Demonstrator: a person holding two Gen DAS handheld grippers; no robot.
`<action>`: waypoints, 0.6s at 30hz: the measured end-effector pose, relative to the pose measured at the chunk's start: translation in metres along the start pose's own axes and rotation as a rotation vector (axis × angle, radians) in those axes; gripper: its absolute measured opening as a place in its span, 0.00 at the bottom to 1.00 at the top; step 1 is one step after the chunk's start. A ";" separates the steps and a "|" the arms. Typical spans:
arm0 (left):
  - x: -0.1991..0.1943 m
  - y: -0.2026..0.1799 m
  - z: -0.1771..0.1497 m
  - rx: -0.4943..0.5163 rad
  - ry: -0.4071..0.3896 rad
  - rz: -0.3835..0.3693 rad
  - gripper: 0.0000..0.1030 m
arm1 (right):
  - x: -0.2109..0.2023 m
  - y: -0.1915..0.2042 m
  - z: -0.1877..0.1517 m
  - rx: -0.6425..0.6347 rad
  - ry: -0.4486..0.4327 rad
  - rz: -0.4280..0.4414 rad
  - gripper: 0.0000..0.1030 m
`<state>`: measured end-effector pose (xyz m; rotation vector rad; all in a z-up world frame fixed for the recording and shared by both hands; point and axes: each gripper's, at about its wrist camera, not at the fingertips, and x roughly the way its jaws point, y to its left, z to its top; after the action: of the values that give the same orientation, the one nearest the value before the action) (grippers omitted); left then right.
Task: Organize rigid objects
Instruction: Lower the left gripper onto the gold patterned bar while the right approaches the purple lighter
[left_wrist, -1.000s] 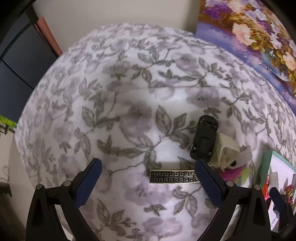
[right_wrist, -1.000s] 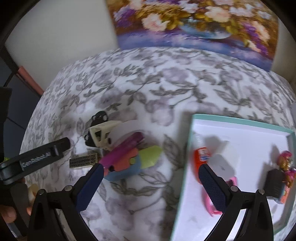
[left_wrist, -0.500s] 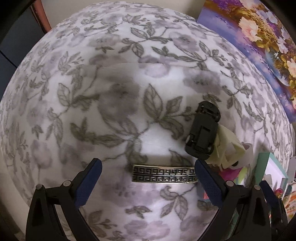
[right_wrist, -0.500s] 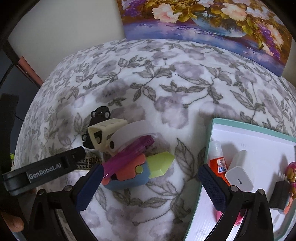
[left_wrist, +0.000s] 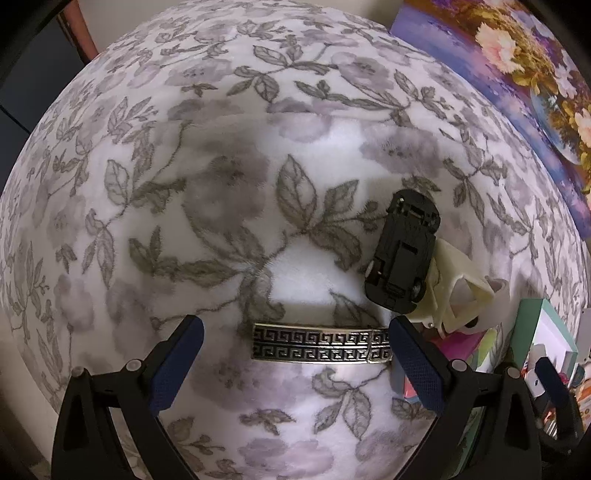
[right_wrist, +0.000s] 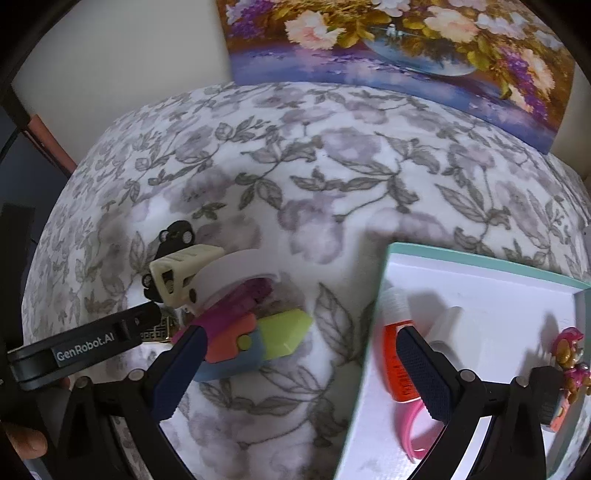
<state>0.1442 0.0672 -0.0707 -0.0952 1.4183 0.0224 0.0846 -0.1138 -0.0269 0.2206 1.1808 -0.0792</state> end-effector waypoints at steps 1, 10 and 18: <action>0.002 -0.002 -0.001 0.005 0.004 -0.002 0.97 | -0.001 -0.002 0.000 0.006 -0.003 0.000 1.00; 0.010 -0.021 -0.005 0.029 0.020 0.011 0.97 | -0.001 -0.011 0.000 0.044 0.002 0.009 1.00; 0.009 -0.023 -0.006 0.052 0.010 0.001 0.90 | -0.002 -0.011 0.000 0.043 -0.001 0.011 1.00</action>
<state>0.1409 0.0436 -0.0790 -0.0516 1.4276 -0.0136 0.0821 -0.1242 -0.0266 0.2646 1.1777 -0.0947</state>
